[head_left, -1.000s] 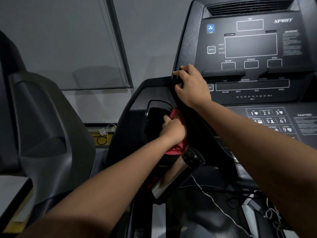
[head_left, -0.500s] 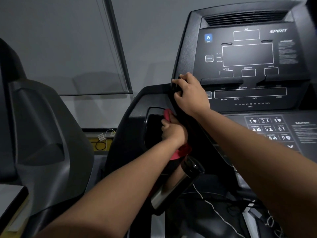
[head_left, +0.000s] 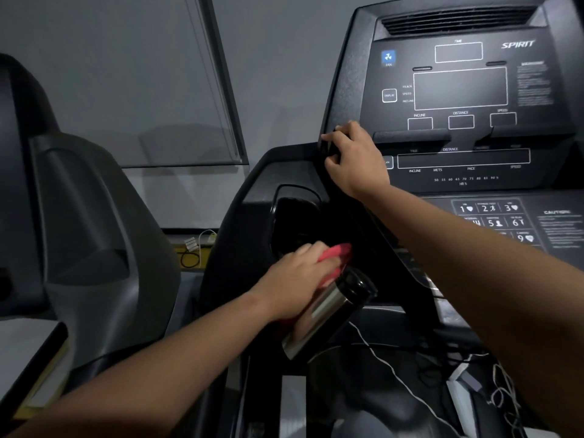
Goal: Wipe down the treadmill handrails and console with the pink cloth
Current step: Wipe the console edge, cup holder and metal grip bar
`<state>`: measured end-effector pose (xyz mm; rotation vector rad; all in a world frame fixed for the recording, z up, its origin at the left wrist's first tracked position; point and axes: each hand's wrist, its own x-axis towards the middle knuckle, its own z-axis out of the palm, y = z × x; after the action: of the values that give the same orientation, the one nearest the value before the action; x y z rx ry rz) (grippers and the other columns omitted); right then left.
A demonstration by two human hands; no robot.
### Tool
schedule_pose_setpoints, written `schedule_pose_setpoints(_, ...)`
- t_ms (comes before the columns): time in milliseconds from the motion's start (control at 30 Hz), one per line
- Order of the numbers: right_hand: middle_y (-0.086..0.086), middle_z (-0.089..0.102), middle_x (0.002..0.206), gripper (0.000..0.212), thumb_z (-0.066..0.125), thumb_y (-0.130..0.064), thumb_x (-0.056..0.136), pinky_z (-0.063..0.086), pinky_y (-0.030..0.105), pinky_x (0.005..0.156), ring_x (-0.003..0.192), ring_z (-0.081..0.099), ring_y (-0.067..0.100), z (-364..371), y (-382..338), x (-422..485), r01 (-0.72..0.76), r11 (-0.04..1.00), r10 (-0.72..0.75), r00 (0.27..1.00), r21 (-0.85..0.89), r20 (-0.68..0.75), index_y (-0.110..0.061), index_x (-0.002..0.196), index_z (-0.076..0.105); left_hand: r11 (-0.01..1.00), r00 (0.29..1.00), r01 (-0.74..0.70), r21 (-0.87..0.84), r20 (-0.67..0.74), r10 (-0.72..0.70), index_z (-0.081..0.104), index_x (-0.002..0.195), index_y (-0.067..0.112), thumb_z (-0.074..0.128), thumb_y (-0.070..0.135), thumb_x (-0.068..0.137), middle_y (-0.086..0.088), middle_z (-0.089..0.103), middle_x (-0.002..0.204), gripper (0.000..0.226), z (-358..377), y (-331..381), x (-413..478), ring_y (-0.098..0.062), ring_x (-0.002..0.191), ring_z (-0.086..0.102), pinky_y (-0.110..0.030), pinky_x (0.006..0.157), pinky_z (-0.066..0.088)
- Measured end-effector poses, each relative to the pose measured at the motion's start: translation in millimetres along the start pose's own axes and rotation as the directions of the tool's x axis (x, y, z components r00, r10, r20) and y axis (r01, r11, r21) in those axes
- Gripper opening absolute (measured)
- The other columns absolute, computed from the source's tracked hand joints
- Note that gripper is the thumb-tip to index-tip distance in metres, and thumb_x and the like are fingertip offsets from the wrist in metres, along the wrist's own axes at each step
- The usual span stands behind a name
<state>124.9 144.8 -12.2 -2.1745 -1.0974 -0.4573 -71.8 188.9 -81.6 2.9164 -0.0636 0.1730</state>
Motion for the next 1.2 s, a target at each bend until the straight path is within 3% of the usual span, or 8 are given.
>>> schedule_pose_setpoints(133, 0.005, 0.049, 0.124, 0.042, 0.050, -0.015, 0.084, 0.041, 0.032, 0.094, 0.129, 0.040, 0.017, -1.7, -1.4, -0.8, -0.007, 1.000, 0.007, 1.000, 0.011, 0.007, -0.015, 0.125, 0.059, 0.998, 0.995, 0.070, -0.002, -0.075, -0.070, 0.056, 0.131, 0.028, 0.038, 0.043, 0.087, 0.000, 0.054, 0.106, 0.050, -0.4, -30.9, -31.5, -0.016, 0.095, 0.052, -0.033, 0.080, 0.050)
schedule_pose_setpoints(267, 0.006, 0.049, 0.124, 0.042, 0.050, -0.014, 0.084, 0.041, 0.032, 0.093, 0.129, 0.040, 0.018, -0.5, -2.1, -0.3, -0.007, 1.000, 0.007, 1.000, 0.016, 0.000, -0.014, 0.125, 0.059, 0.939, 0.925, 0.339, -0.056, -0.164, -0.344, 0.058, 0.127, 0.037, 0.033, 0.051, 0.086, 0.003, 0.048, 0.105, 0.050, -7.2, -58.8, -33.1, -0.016, 0.102, 0.047, -0.037, 0.089, 0.046)
schedule_pose_setpoints(500, 0.006, 0.050, 0.125, 0.043, 0.050, -0.014, 0.083, 0.042, 0.033, 0.094, 0.128, 0.041, 0.019, 2.2, -2.4, -1.0, -0.007, 1.000, 0.007, 1.000, 0.019, -0.010, -0.014, 0.125, 0.060, 0.848, 0.838, 0.531, 0.007, -0.158, -0.523, 0.029, 0.145, 0.044, 0.038, 0.045, 0.097, -0.006, 0.039, 0.121, 0.048, -26.0, -107.2, 11.2, -0.026, 0.120, 0.034, -0.038, 0.105, 0.032)
schedule_pose_setpoints(700, 0.007, 0.050, 0.125, 0.043, 0.050, -0.012, 0.083, 0.044, 0.034, 0.088, 0.121, 0.044, 0.022, 3.6, -2.5, 0.2, 0.004, 1.000, -0.005, 0.999, -0.024, -0.037, -0.013, 0.124, 0.060, 0.825, 0.828, 0.558, 0.092, -0.123, -0.547, 0.012, 0.149, 0.044, 0.034, 0.049, 0.097, -0.009, 0.035, 0.128, 0.056, -27.9, -107.6, 30.4, -0.029, 0.122, 0.032, -0.041, 0.105, 0.029)
schedule_pose_setpoints(1000, 0.005, 0.049, 0.129, 0.043, 0.050, -0.013, 0.084, 0.043, 0.032, 0.086, 0.122, 0.043, 0.019, 1.1, -3.9, -2.5, 0.007, 1.000, -0.008, 1.000, -0.025, -0.026, -0.014, 0.126, 0.059, 0.869, 0.853, 0.492, 0.047, -0.223, -0.471, 0.049, 0.134, 0.038, 0.041, 0.045, 0.089, 0.000, 0.042, 0.109, 0.046, -3.5, -68.0, -23.5, -0.021, 0.106, 0.038, -0.037, 0.094, 0.038)
schedule_pose_setpoints(1200, 0.005, 0.049, 0.129, 0.041, 0.054, -0.015, 0.083, 0.043, 0.031, 0.083, 0.121, 0.044, 0.020, 1.6, -4.3, -2.1, 0.019, 0.999, -0.020, 0.999, -0.026, -0.039, -0.013, 0.123, 0.061, 0.814, 0.803, 0.578, 0.048, -0.207, -0.558, 0.028, 0.146, 0.041, 0.040, 0.044, 0.095, -0.005, 0.040, 0.122, 0.053, -17.0, -89.3, 4.0, -0.025, 0.118, 0.036, -0.040, 0.100, 0.034)
